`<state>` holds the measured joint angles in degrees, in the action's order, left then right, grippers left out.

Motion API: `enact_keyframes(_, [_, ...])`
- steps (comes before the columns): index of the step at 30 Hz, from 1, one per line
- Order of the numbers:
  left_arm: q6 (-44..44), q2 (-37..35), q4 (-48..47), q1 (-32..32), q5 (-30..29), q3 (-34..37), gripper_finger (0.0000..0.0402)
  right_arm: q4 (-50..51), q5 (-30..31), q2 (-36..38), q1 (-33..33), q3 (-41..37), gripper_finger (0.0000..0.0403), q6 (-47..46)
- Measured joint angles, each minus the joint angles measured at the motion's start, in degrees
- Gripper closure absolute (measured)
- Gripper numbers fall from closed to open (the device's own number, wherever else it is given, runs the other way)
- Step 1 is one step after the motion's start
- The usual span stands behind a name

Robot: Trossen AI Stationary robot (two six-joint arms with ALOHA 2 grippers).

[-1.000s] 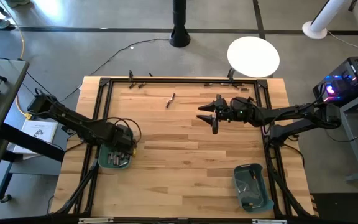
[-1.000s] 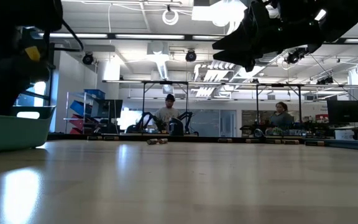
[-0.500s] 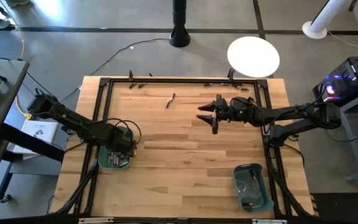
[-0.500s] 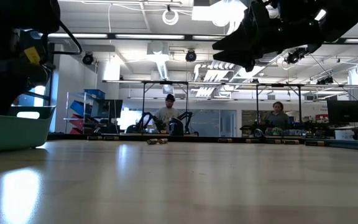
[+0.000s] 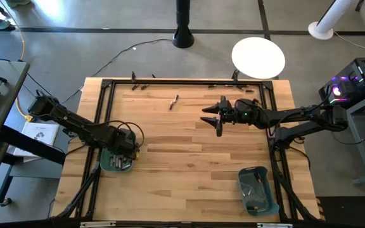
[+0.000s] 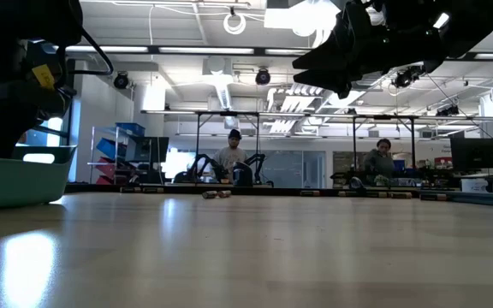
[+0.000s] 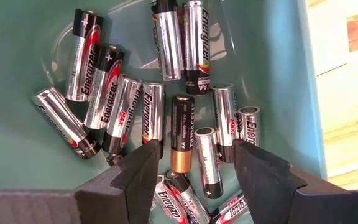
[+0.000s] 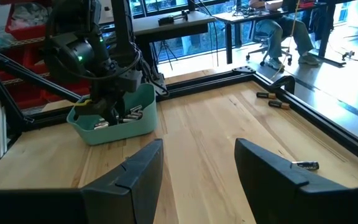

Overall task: Sort batteries
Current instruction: Put the black battery into the blue bin

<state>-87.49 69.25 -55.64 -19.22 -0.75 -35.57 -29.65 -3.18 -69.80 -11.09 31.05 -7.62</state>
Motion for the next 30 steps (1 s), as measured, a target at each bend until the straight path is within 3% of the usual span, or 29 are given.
enact_keyframes(5, [0.2,0.0,-0.1,0.0,-0.1,0.0,0.0211,0.0,0.0,0.0,0.0,0.0,0.021,0.1])
enact_keyframes(12, [0.3,0.1,-2.0,0.0,-0.1,0.7,0.0253,0.0,0.0,0.0,0.0,0.0,0.021,0.0])
enact_keyframes(21, [0.7,0.0,2.7,0.0,1.3,4.0,0.0301,-0.1,0.0,0.0,0.0,0.0,0.021,0.0])
enact_keyframes(30, [-0.1,-0.2,1.7,0.1,1.4,4.0,0.0306,-0.2,0.0,0.0,0.0,0.0,0.021,-0.3])
